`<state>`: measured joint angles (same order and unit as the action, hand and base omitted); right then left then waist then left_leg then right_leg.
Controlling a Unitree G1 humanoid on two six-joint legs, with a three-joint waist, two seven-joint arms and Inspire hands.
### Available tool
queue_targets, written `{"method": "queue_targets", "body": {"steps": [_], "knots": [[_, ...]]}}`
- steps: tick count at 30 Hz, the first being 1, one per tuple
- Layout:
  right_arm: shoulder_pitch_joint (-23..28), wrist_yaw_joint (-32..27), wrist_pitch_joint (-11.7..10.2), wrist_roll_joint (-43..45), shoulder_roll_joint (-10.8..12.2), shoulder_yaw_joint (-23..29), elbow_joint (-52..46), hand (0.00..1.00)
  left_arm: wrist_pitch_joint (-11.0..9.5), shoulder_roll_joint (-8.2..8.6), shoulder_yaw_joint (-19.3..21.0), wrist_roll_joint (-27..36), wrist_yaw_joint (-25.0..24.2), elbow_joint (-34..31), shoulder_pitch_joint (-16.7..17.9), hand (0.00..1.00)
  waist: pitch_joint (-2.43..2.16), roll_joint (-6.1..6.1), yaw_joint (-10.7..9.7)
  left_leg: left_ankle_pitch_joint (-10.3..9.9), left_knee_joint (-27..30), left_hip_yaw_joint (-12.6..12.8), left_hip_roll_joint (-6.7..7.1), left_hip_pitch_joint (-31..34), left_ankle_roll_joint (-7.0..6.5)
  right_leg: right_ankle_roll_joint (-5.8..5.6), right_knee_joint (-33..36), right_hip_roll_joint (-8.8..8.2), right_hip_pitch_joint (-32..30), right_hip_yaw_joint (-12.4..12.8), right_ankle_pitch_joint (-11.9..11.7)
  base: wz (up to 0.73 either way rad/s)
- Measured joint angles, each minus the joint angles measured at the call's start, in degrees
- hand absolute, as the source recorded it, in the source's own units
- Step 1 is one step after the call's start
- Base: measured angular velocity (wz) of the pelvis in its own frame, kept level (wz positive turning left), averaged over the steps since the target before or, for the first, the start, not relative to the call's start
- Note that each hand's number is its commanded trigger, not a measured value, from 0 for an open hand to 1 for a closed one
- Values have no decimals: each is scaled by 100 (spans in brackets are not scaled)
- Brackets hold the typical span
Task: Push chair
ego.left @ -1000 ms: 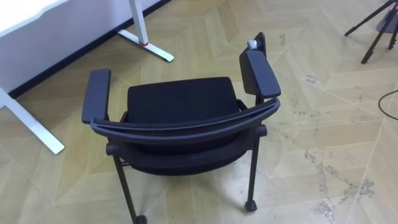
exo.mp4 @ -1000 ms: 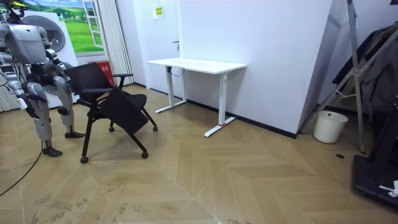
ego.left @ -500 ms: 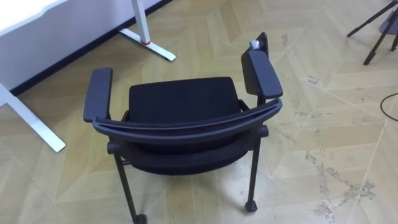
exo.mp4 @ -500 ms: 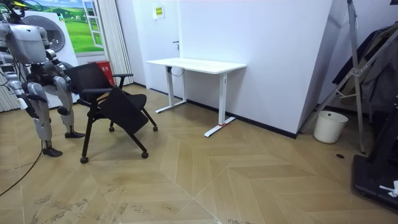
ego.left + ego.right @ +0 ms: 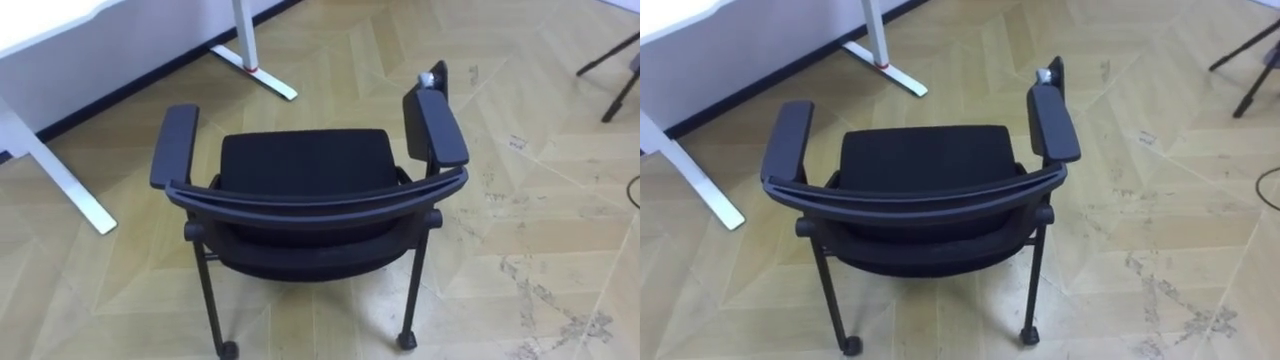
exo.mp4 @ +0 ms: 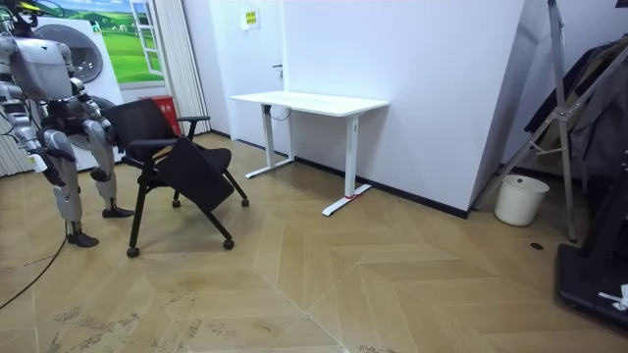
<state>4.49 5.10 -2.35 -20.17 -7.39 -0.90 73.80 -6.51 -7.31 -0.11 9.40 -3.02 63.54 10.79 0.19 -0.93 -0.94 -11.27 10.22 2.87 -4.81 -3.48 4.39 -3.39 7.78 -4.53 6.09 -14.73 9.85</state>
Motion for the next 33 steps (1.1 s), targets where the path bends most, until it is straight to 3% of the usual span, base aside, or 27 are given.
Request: {"method": "queue_targets", "body": {"steps": [16, 23, 28, 30, 33], "knots": [[18, -12, 2, 10, -1, -2, 3, 0, 4, 0, 1, 50, 0, -43, 15, 0, 5, 10, -14, 0, 42, -21, 14, 49, 0, -4, 0, -20, 67, -126, 7, 4], [13, -14, 14, 0, -1, 2, 48, 0, 12, 11, 192, 498, -16, 1, 97, 0, -6, -1, 16, -1, 63, -42, 48, 78, -2, -25, -4, -60, 91, -182, 42, 5], [-14, -83, 150, 285, 1, 11, 43, 0, 40, 41, 513, 868, -30, 63, 215, 0, -4, -40, 157, -1, 51, -47, 48, 69, -2, -28, -1, -64, 143, -262, 52, 7], [-74, -100, 210, 350, 0, 11, 38, 0, 94, 44, 611, 1043, -27, 60, 288, 0, 27, -97, 224, -1, 52, -102, 51, 51, -2, -29, -3, -62, 204, -323, 53, 16], [-141, -115, 261, 484, 0, 10, 38, 0, 112, 45, 631, 1275, -24, 62, 331, 0, 33, -116, 348, -1, 73, -207, 64, 101, -2, -42, -4, -61, 227, -390, 63, 19]]}}
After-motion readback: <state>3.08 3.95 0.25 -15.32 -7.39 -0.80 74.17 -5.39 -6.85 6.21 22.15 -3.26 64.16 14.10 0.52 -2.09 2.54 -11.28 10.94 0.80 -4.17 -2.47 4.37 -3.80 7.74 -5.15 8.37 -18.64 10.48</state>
